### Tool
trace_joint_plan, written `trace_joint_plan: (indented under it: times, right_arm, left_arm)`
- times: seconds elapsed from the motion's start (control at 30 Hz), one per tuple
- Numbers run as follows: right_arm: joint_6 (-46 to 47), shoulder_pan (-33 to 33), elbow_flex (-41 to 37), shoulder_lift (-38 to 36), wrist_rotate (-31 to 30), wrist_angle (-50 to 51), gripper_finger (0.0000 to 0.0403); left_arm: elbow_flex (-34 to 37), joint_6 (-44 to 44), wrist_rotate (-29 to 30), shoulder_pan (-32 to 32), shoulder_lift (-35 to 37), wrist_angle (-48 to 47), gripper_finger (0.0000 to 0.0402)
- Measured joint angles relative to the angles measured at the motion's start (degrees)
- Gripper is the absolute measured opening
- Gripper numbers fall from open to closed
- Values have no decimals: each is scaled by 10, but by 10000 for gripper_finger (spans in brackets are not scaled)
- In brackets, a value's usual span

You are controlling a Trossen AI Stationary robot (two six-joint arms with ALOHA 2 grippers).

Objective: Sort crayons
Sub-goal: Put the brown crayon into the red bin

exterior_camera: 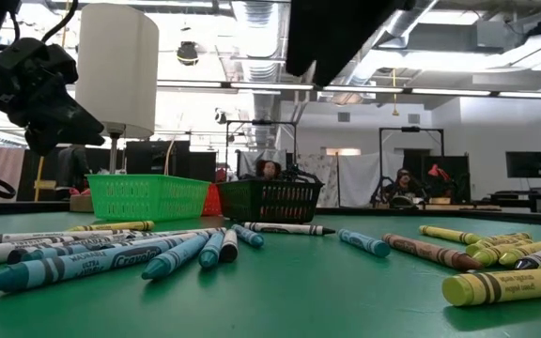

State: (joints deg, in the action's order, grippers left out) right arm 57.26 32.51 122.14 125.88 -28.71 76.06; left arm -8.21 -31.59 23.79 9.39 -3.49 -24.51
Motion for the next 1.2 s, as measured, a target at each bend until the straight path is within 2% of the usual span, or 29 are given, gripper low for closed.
trace_joint_plan:
  times: [0.13, 0.33, 0.47, 0.57, 0.7, 0.83, 0.93, 1.03, 1.2]
  right_arm:
    - [-12, 0, -105, -62, -2, -92, 176]
    - [-31, -14, -344, -198, 26, -295, 176]
    - [48, -30, -472, -291, 38, -363, 175]
    - [124, -36, -536, -337, 58, -381, 175]
    - [166, -33, -567, -359, 74, -398, 175]
    - [180, -33, -567, -337, 82, -409, 175]
    - [180, -36, -567, -304, 124, -439, 175]
    - [180, -42, -567, -266, 191, -463, 175]
    - [193, -40, -547, -224, 215, -463, 175]
  left_arm:
    - [0, 0, 6, 0, 0, 1, 137]
    - [0, -10, 19, 0, 0, 3, 137]
    - [1, -16, 38, 0, 0, 8, 137]
    - [1, -17, 51, 0, 0, 9, 137]
    - [1, -21, 70, 0, 0, 10, 137]
    - [1, -21, 67, 0, 0, 10, 137]
    - [1, -21, 67, 0, 0, 9, 137]
    - [1, -21, 67, 0, 0, 9, 137]
    - [1, -20, 65, 0, 0, 9, 137]
